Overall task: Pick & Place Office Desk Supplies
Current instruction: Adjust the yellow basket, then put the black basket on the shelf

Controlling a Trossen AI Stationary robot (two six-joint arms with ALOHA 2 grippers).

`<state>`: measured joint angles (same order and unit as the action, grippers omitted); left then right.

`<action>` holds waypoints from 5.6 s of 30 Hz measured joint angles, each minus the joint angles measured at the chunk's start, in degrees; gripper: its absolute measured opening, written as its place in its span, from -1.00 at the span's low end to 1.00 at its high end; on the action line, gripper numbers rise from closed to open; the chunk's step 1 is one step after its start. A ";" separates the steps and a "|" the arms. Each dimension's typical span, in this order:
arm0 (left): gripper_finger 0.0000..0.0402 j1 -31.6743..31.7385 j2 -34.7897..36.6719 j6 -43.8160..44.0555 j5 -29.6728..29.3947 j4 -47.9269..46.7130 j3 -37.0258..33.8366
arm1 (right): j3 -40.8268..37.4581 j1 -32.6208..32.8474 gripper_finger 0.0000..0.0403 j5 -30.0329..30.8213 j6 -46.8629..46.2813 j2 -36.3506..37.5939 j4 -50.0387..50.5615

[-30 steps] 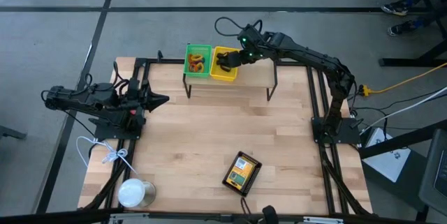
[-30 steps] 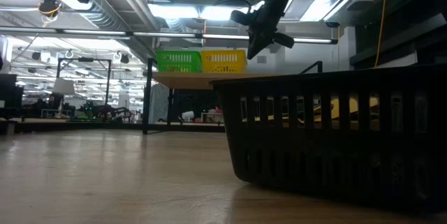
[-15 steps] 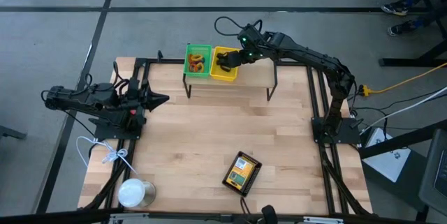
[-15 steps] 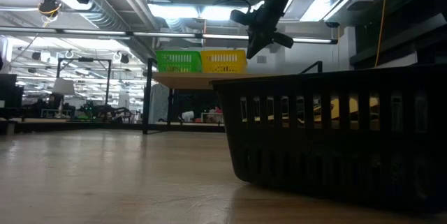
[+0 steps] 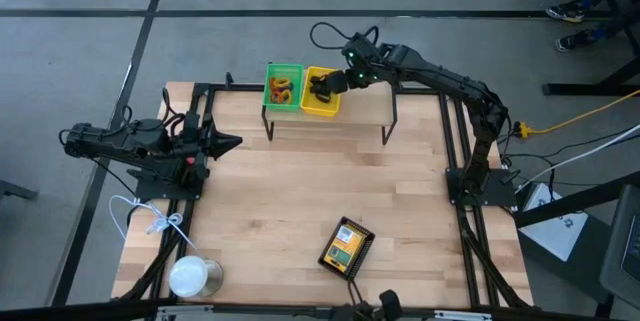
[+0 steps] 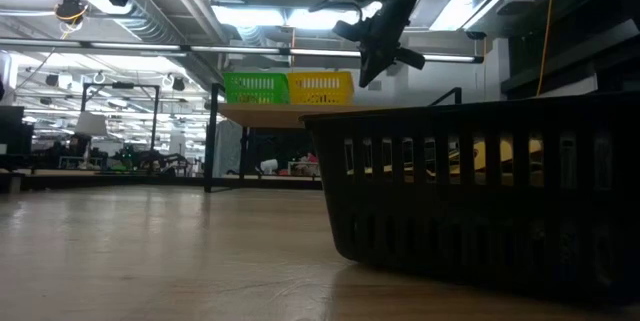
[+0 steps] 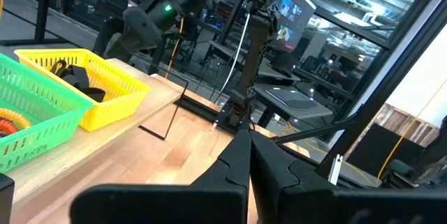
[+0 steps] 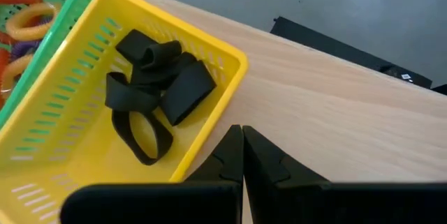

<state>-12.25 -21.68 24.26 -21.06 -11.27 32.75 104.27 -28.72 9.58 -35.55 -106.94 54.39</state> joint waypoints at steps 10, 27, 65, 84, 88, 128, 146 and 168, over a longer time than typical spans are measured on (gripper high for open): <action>-0.98 0.00 0.01 0.05 -0.13 -0.63 0.00 | 0.00 -0.82 -1.00 -1.68 0.00 -0.02 -1.70; -0.98 -0.02 0.00 0.60 -0.13 -0.57 0.00 | 0.00 -1.07 -1.00 -2.69 -0.44 -4.59 -2.36; -0.96 -0.01 0.01 0.00 -0.50 -1.09 0.00 | 0.00 8.21 -1.00 3.12 3.74 15.00 23.23; -0.95 -0.02 -0.01 -0.47 0.09 -2.23 0.00 | -10.35 47.69 -0.74 -3.02 -19.75 12.87 21.50; -0.90 -0.01 -0.01 -0.08 -0.21 -2.47 0.00 | -21.85 49.87 -0.46 -8.98 -23.07 12.83 8.20; -0.59 0.00 -0.01 2.11 -0.54 -5.59 -0.02 | -34.69 50.28 -0.08 -15.14 -25.09 4.84 -16.63; -0.59 -0.01 -0.01 2.57 -1.77 -7.08 -0.02 | -34.69 50.07 -0.90 -12.07 -28.49 2.80 -16.08; -0.59 0.00 0.00 3.62 -1.94 -8.88 -0.02 | -15.51 45.51 -1.00 -14.77 -13.26 2.91 3.06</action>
<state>-12.25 -21.68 27.88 -23.00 -20.15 32.73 88.76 16.80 -5.19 -48.81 -104.03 57.45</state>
